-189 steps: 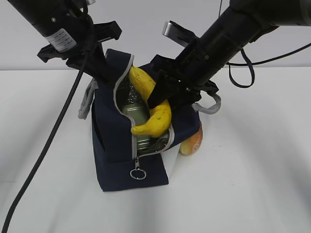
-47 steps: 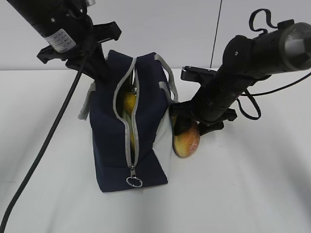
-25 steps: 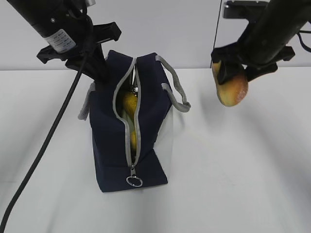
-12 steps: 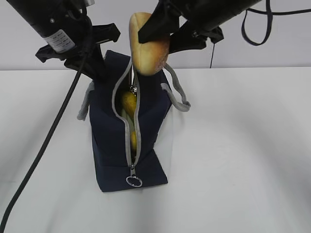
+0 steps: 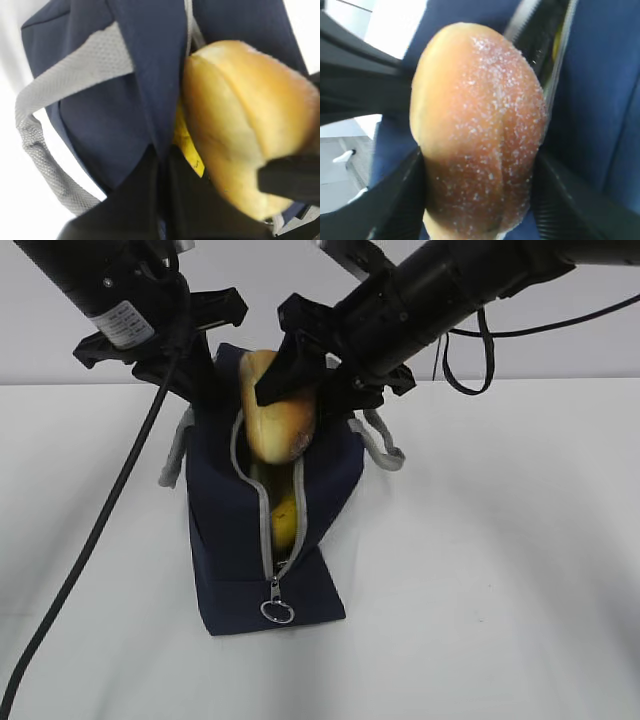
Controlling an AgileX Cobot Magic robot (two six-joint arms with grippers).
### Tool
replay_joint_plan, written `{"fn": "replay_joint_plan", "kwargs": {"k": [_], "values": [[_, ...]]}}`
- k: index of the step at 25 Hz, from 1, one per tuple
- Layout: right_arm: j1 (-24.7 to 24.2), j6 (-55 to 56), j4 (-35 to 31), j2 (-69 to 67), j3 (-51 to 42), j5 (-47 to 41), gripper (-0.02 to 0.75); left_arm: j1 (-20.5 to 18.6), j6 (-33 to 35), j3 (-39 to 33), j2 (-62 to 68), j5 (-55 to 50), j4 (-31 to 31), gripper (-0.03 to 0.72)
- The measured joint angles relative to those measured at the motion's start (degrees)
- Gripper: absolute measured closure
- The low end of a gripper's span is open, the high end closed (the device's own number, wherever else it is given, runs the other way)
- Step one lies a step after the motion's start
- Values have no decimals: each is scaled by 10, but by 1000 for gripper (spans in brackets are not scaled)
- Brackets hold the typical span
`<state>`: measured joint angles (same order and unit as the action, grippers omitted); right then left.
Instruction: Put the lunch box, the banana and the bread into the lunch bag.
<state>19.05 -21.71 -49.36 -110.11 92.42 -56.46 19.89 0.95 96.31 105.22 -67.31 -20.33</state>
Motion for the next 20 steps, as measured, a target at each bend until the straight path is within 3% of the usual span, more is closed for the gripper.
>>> {"fn": "replay_joint_plan", "kwargs": {"k": [7, 20], "values": [[0, 28, 49, -15, 1, 1, 292, 0, 0, 0, 0, 0, 0, 688], [12, 36, 33, -46, 1, 1, 262, 0, 1, 0, 0, 3, 0, 688]]}}
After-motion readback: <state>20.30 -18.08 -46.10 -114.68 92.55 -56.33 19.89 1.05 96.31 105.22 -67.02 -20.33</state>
